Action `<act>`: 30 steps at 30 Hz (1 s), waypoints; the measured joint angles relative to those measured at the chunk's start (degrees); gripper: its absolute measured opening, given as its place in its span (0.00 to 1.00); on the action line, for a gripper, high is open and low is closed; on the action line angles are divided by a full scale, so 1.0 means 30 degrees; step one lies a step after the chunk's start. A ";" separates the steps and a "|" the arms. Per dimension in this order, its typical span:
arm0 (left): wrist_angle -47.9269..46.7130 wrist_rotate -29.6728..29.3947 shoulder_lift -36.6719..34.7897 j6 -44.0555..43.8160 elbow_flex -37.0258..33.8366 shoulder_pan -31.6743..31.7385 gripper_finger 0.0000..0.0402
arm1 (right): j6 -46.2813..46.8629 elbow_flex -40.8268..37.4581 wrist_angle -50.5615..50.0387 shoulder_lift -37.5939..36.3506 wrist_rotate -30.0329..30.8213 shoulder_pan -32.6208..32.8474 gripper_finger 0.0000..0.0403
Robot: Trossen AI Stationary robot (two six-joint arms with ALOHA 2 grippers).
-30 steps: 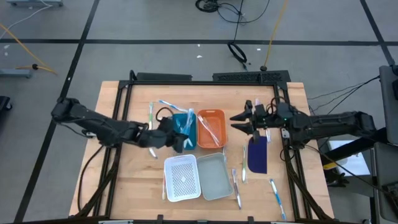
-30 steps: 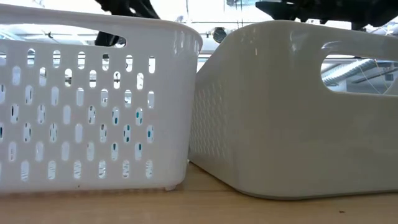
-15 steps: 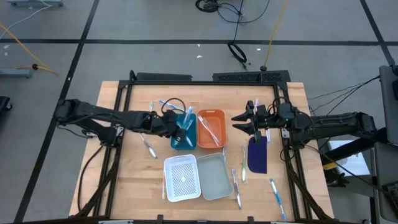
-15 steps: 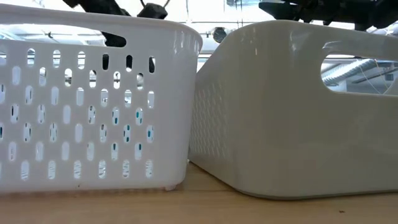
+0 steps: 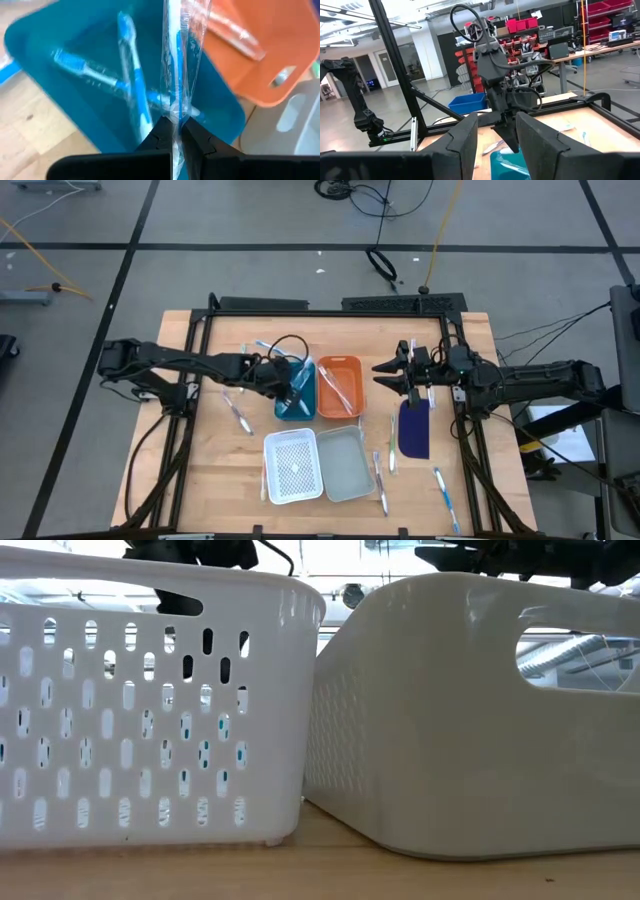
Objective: Pick & Place Toothbrushes
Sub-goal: Put the blue toothbrush into the blue bin
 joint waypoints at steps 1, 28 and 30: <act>-0.0005 0.0004 0.0110 0.0022 0.0006 0.0048 0.01 | 0.0000 0.0000 0.0007 0.0000 -0.0003 0.0000 0.32; 0.0162 0.2314 0.0944 -0.0953 -0.0009 0.0682 0.05 | 0.0364 0.0015 0.0007 0.0000 -0.0073 0.0007 0.32; 0.0155 0.2370 0.0944 -0.0953 -0.0009 0.0676 0.05 | 0.0364 0.0015 0.0010 0.0000 -0.0073 0.0007 0.32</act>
